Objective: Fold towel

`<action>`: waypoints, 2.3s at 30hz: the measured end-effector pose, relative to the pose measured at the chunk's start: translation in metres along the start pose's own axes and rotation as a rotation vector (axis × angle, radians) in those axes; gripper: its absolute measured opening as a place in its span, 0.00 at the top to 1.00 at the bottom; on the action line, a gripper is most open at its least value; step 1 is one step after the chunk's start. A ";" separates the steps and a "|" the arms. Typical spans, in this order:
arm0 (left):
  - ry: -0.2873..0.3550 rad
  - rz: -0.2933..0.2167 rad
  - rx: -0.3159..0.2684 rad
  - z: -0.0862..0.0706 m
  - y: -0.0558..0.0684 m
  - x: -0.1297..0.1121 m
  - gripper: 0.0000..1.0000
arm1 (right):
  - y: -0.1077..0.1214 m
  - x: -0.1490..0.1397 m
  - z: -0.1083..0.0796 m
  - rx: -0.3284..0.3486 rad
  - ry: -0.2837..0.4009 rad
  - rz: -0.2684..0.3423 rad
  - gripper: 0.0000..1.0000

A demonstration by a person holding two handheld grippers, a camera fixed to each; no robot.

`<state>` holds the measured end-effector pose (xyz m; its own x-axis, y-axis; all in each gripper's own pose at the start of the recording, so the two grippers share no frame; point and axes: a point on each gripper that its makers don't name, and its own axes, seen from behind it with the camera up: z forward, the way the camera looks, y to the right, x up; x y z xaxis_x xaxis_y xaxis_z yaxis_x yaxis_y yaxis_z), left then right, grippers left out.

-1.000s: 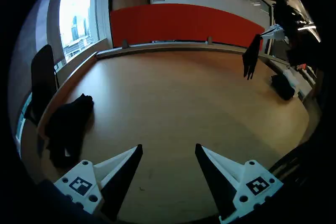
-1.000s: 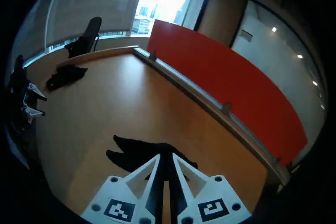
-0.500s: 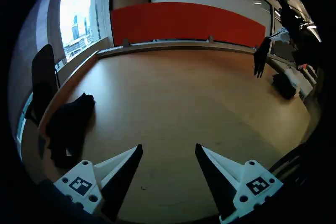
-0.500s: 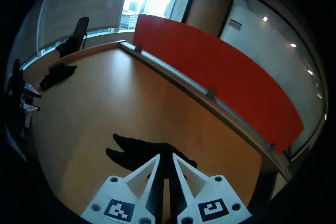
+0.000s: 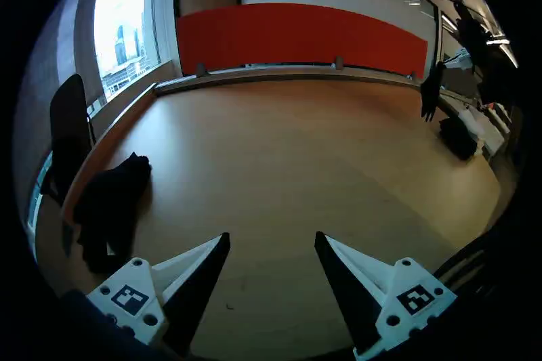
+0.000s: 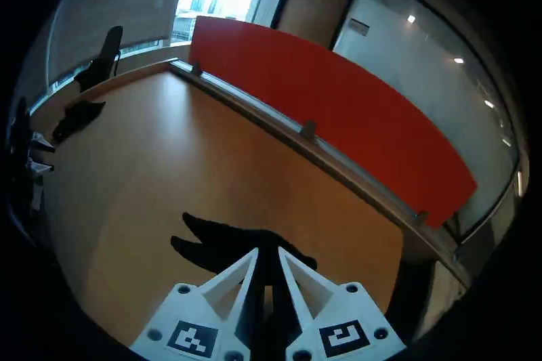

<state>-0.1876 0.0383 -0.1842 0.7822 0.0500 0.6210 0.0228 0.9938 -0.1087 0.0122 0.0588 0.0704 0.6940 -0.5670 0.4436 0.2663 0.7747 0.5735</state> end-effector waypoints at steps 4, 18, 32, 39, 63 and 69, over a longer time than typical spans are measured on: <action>-0.002 0.001 0.000 0.000 0.002 0.001 0.07 | 0.018 -0.008 -0.005 -0.023 -0.014 0.004 0.95; -0.009 0.009 0.003 0.002 0.006 0.005 0.07 | 0.079 -0.042 -0.016 -0.100 -0.070 0.054 0.95; -0.012 0.022 -0.001 0.004 0.012 0.010 0.07 | 0.093 -0.065 -0.024 -0.112 -0.104 0.068 0.95; -0.009 0.031 -0.010 0.004 0.017 0.012 0.07 | 0.096 -0.085 -0.037 -0.121 -0.125 0.078 0.95; -0.010 0.052 -0.037 0.002 0.027 0.011 0.07 | 0.072 -0.192 -0.080 -0.125 -0.265 0.130 0.95; -0.010 0.053 -0.037 0.001 0.025 0.011 0.07 | 0.065 -0.212 -0.084 -0.127 -0.296 0.152 0.95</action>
<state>-0.1795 0.0642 -0.1792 0.7767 0.1036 0.6213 0.0045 0.9854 -0.1699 -0.0616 0.2530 -0.0443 0.5128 -0.4845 0.7088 0.2683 0.8747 0.4037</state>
